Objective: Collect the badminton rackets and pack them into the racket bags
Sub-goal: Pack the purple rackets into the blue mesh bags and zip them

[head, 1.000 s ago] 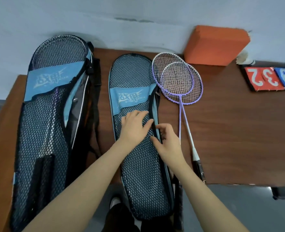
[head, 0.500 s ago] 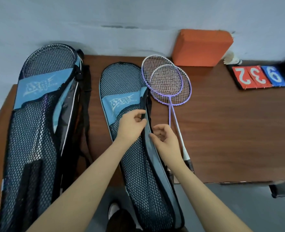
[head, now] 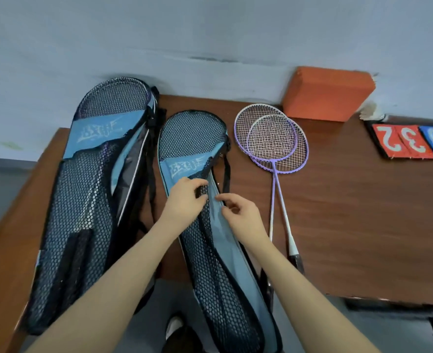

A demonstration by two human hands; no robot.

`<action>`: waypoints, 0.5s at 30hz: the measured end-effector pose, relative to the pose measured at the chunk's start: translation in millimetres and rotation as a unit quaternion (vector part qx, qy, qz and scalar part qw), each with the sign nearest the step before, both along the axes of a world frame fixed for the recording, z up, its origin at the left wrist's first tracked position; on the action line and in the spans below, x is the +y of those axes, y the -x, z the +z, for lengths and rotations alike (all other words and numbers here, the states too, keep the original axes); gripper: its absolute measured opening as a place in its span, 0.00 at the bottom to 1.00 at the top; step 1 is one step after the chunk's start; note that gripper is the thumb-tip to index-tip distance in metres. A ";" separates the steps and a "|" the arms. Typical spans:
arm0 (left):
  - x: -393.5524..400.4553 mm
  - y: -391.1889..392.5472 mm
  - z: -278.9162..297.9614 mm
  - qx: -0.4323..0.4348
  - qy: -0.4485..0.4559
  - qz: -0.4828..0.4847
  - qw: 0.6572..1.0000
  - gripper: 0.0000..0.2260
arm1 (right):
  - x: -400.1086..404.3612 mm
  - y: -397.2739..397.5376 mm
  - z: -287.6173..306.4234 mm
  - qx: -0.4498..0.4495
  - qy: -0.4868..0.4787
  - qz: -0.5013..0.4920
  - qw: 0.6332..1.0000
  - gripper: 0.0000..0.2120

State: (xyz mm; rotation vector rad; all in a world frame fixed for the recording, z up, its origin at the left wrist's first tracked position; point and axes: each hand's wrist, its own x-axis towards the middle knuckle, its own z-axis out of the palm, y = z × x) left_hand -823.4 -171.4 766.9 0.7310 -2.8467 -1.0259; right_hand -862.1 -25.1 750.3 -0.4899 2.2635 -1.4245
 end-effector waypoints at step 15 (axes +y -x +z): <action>-3.3 6.2 35.3 0.163 -0.139 0.037 0.976 0.19 | 5.1 28.8 5.9 0.129 0.007 -0.059 0.990 0.19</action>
